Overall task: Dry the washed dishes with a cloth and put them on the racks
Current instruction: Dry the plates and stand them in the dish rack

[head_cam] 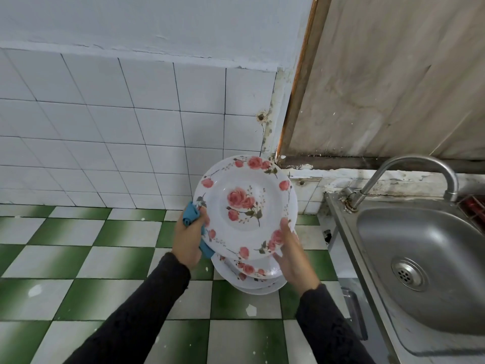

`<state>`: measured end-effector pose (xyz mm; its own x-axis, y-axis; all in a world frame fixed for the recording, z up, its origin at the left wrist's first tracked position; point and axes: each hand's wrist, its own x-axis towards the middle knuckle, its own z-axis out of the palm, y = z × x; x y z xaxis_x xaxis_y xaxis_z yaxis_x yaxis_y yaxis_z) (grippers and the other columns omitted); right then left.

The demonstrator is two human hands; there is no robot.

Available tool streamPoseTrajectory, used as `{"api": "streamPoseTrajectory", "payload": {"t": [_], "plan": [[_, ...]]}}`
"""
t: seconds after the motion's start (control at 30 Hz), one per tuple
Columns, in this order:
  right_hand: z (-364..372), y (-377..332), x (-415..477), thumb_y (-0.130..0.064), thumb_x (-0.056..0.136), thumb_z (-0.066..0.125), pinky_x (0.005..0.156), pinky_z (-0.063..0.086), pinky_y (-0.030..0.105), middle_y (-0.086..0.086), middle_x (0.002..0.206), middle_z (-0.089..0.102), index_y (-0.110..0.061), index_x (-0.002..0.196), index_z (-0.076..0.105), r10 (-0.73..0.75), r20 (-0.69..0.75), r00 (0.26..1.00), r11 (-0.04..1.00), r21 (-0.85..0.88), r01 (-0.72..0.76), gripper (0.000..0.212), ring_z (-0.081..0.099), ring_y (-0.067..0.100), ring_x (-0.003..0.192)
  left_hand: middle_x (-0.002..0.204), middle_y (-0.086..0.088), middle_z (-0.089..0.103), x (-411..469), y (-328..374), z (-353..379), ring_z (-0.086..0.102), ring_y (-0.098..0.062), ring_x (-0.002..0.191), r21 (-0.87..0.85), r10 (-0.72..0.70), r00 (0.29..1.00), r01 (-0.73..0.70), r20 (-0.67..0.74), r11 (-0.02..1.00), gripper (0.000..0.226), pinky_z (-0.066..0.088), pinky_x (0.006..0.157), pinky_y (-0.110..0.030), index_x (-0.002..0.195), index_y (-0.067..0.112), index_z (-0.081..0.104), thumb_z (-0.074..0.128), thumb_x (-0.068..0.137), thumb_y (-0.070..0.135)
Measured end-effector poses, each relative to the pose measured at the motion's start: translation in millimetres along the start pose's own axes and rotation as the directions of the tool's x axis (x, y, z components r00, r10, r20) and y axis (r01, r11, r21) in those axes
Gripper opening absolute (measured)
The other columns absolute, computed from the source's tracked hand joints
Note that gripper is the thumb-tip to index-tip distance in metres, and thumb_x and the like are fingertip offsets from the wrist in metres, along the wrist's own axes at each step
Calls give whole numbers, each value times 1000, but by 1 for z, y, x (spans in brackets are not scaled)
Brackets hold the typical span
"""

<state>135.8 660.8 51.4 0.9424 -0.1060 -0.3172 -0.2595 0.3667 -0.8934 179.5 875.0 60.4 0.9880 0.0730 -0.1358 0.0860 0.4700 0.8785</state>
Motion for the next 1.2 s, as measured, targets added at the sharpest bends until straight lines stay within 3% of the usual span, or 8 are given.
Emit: {"api": "streamPoseTrajectory", "payload": {"t": [0.13,0.3,0.43,0.6,0.67,0.77,0.93,1.2], "plan": [[9,4,-1,-42,103,44,96,56,48,12,138,63,-22,144,50,51,106,993,932,351,-85,46,61,31,125,106,-7,74,3,-6,-8,72,-23,91,19,-81,996,80,30,997,22,62,73,-38,118,14,60,48,100,12],[9,3,3,-47,105,39,90,59,48,12,134,65,-22,145,48,88,67,994,903,416,-108,48,66,30,118,87,1,74,-2,-14,-7,70,-13,73,24,16,1000,-16,-12,1000,25,60,62,-28,110,16,60,47,100,35],[13,4,1,-49,104,39,108,47,55,11,145,57,-26,149,44,25,89,996,921,386,-58,50,58,31,130,113,-17,56,-6,-31,-5,63,-21,92,192,260,954,-231,-147,954,61,58,77,-40,149,32,34,60,94,42],[29,17,-1,-47,106,36,109,45,55,14,143,58,-23,149,44,44,131,990,950,300,-82,50,56,34,132,142,-6,49,-8,-48,17,57,-19,121,328,255,957,-286,135,900,57,56,91,-43,150,29,33,53,97,28],[37,23,-4,-46,105,41,106,48,54,15,138,62,-21,146,48,66,135,989,956,275,-102,49,59,35,128,149,-5,42,-1,-56,26,49,-5,125,548,219,959,-282,179,787,61,48,105,-35,153,26,28,53,98,24],[44,31,-3,-49,98,48,110,44,57,16,136,63,-19,144,51,84,93,992,960,261,-106,55,60,35,126,166,3,5,10,-71,39,10,-18,151,796,124,959,-282,257,535,67,9,124,-47,158,27,8,45,102,22],[37,20,5,-51,99,42,109,46,50,21,139,59,-9,148,46,93,77,993,927,357,-114,64,59,36,128,162,19,-9,-9,-81,34,-10,-10,151,775,-74,834,-470,546,424,58,-4,123,-35,153,40,4,28,101,53],[21,22,5,-54,97,47,113,39,59,22,146,53,-12,153,38,125,90,988,884,441,-153,71,53,43,132,154,29,-7,-16,-60,-19,-18,9,141,722,-270,680,-686,682,94,64,-18,112,-14,146,49,1,45,101,39]]}}
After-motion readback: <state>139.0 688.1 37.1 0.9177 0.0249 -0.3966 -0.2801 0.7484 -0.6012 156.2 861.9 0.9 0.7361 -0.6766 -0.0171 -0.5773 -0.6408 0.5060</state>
